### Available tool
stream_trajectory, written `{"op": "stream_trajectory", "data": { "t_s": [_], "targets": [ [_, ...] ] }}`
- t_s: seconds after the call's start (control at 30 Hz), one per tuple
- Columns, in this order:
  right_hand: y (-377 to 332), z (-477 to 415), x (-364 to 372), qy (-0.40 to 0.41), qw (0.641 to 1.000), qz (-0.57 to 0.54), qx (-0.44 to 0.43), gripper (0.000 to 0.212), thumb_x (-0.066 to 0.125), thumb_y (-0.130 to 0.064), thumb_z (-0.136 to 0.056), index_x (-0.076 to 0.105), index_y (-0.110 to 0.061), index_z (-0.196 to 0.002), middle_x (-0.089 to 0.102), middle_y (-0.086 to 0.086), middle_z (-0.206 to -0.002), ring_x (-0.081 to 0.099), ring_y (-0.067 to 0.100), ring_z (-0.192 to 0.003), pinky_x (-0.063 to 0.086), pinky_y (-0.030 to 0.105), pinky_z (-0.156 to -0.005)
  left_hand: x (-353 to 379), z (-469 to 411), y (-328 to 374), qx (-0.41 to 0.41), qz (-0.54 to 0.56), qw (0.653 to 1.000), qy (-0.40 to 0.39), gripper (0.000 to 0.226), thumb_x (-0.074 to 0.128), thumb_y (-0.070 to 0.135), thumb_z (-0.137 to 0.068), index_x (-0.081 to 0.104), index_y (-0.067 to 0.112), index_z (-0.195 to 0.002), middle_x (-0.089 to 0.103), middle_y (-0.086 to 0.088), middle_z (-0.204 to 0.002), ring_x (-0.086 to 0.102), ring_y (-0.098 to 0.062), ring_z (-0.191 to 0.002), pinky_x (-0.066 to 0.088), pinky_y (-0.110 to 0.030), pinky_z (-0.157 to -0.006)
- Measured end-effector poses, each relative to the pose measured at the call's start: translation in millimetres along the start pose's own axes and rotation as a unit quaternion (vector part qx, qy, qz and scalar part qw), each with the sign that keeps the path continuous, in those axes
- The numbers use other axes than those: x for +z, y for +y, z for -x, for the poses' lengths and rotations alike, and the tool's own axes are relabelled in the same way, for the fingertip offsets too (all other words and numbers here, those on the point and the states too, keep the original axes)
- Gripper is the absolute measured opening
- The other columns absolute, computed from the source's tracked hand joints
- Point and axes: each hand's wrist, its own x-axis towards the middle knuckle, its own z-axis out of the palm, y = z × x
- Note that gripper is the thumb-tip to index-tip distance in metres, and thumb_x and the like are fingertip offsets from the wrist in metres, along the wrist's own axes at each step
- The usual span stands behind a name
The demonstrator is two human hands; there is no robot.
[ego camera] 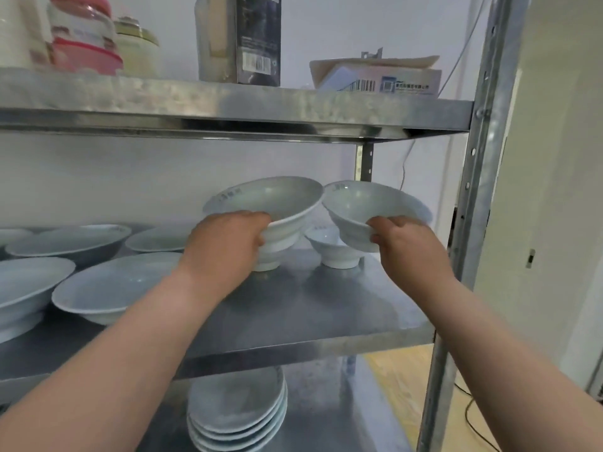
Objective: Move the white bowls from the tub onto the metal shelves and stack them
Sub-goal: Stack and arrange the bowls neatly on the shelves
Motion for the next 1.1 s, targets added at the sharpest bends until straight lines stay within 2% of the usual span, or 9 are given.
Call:
{"op": "stream_trajectory", "data": {
  "t_s": [0.13,0.27,0.43,0.53,0.63,0.77,0.9,1.0,1.1],
  "targets": [
    [8.4,-33.5,48.0,-0.039,0.999,-0.032,0.01,0.032,0.059,0.006,-0.073,0.068,-0.012,-0.097,0.067,0.009,-0.077,0.059,0.034,-0.072,0.033,0.028,-0.057,37.7,-32.6,-15.4,-0.053,-0.021,0.995,-0.086,0.013,0.056,0.014,-0.086,0.052,0.021,-0.075,0.066,-0.007,-0.086,0.06,-0.031,-0.079,0.045,-0.034,-0.066],
    [11.9,-47.5,85.7,-0.087,0.995,-0.041,0.039,0.035,0.056,-0.005,-0.084,0.067,-0.016,-0.115,0.07,0.009,-0.101,0.062,0.032,-0.095,0.053,0.036,-0.074,75.9,-45.6,-23.9,-0.087,-0.037,0.986,-0.138,0.015,0.052,0.019,-0.09,0.064,0.02,-0.1,0.068,-0.005,-0.108,0.061,-0.03,-0.099,0.05,-0.036,-0.084],
    [19.2,-48.7,116.4,-0.112,0.99,-0.051,0.069,0.033,0.055,-0.011,-0.088,0.067,-0.02,-0.117,0.071,0.005,-0.107,0.063,0.03,-0.098,0.051,0.033,-0.077,115.8,-52.1,-28.8,-0.104,-0.071,0.975,-0.181,0.02,0.048,0.017,-0.093,0.061,0.019,-0.108,0.065,-0.006,-0.112,0.059,-0.028,-0.102,0.042,-0.03,-0.081],
    [20.5,-42.5,128.5,-0.134,0.988,-0.047,0.066,0.031,0.053,-0.012,-0.087,0.068,-0.022,-0.113,0.071,0.005,-0.103,0.063,0.028,-0.094,0.051,0.032,-0.078,129.1,-55.2,-31.8,-0.132,-0.07,0.958,-0.243,0.023,0.049,0.015,-0.091,0.059,0.023,-0.109,0.064,-0.004,-0.113,0.06,-0.025,-0.103,0.045,-0.031,-0.084],
    [22.2,-41.0,133.5,-0.149,0.983,-0.067,0.078,0.035,0.051,-0.014,-0.09,0.067,-0.026,-0.119,0.07,0.002,-0.11,0.063,0.026,-0.102,0.051,0.031,-0.085,136.8,-60.1,-34.5,-0.145,-0.065,0.947,-0.278,0.029,0.052,0.013,-0.088,0.058,0.026,-0.113,0.063,-0.001,-0.116,0.06,-0.023,-0.105,0.044,-0.029,-0.083],
    [24.0,-41.2,138.7,-0.126,0.986,-0.086,0.073,0.039,0.056,-0.006,-0.087,0.068,-0.024,-0.12,0.072,0.005,-0.107,0.065,0.029,-0.101,0.049,0.033,-0.087,144.8,-60.1,-36.0,-0.115,-0.075,0.955,-0.262,0.031,0.053,0.01,-0.084,0.057,0.027,-0.109,0.062,0.001,-0.11,0.058,-0.022,-0.101,0.037,-0.03,-0.076],
    [29.1,-38.6,148.8,-0.144,0.982,-0.086,0.086,0.044,0.049,-0.008,-0.093,0.062,-0.028,-0.13,0.068,0.001,-0.121,0.06,0.024,-0.112,0.045,0.032,-0.097,155.5,-47.6,-38.3,-0.113,-0.047,0.961,-0.25,0.018,0.048,0.014,-0.087,0.055,0.025,-0.099,0.062,0.0,-0.102,0.054,-0.023,-0.089,0.031,-0.033,-0.071],
    [34.0,-36.3,152.1,-0.147,0.98,-0.105,0.088,0.04,0.046,-0.013,-0.096,0.061,-0.027,-0.13,0.068,0.002,-0.119,0.059,0.024,-0.112,0.045,0.033,-0.096,160.6,-43.9,-42.0,-0.121,-0.01,0.964,-0.238,0.005,0.042,0.021,-0.09,0.047,0.023,-0.09,0.058,-0.001,-0.093,0.048,-0.022,-0.082,0.031,-0.035,-0.069],
    [33.6,-33.5,154.0,-0.137,0.981,-0.116,0.077,0.045,0.037,-0.031,-0.093,0.062,-0.023,-0.13,0.068,0.005,-0.116,0.057,0.026,-0.11,0.041,0.036,-0.101,166.4,-38.1,-44.7,-0.114,-0.006,0.969,-0.22,0.022,0.043,0.037,-0.09,0.053,0.025,-0.105,0.055,0.001,-0.096,0.05,-0.022,-0.09,0.037,-0.036,-0.077]
  ]
}}
